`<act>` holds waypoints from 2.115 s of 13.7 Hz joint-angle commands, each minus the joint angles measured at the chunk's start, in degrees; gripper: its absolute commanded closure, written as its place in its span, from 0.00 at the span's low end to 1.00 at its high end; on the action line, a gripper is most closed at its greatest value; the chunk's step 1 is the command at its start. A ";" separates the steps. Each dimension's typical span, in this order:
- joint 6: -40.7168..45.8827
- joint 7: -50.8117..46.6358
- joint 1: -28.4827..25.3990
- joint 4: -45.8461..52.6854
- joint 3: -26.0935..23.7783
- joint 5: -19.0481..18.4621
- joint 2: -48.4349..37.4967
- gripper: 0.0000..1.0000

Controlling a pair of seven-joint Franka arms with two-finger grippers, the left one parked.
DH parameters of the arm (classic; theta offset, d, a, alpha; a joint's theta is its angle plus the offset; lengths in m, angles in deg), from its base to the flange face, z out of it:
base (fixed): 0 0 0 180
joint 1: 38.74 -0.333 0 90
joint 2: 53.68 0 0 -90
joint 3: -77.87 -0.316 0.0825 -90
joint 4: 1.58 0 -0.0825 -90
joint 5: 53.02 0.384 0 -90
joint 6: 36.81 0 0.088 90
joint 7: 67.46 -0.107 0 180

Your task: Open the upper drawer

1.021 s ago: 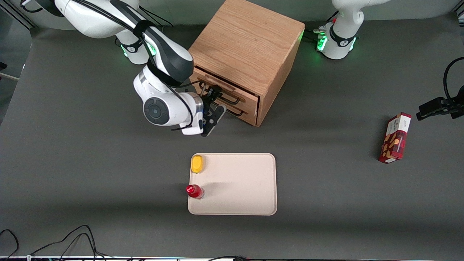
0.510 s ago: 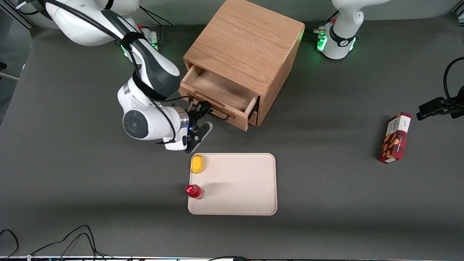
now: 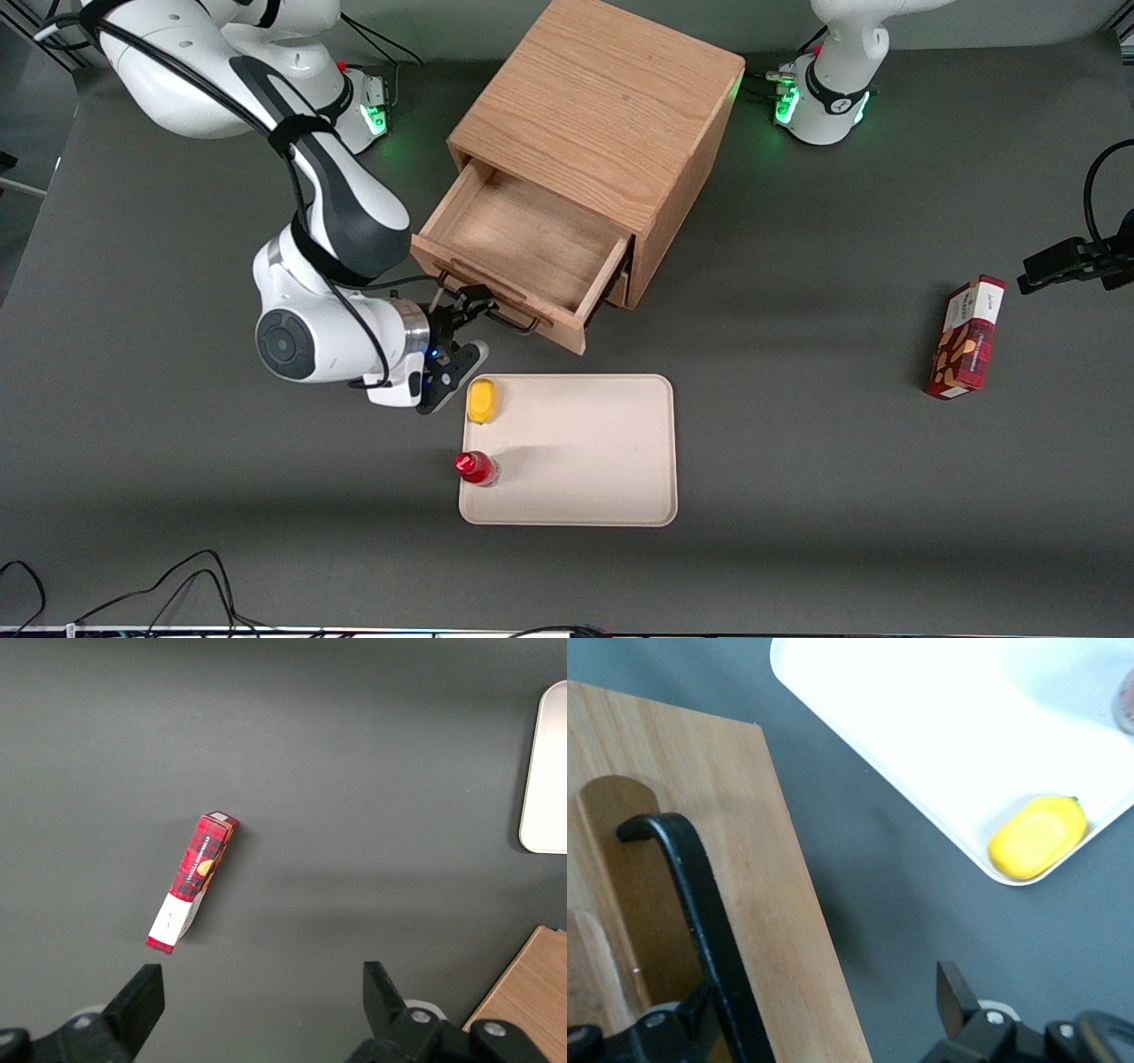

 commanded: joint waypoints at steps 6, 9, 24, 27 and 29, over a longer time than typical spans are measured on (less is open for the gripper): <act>4.15 4.05 -0.25 12.45 3.49 -1.05 6.91 0.00; 5.82 5.46 0.19 14.39 4.55 -1.05 7.08 0.00; 8.55 8.45 0.28 21.87 7.81 -0.88 8.15 0.00; 11.43 8.28 0.80 21.78 7.89 -0.44 3.15 0.00; 13.99 7.40 1.16 21.52 8.50 -1.05 -1.77 0.00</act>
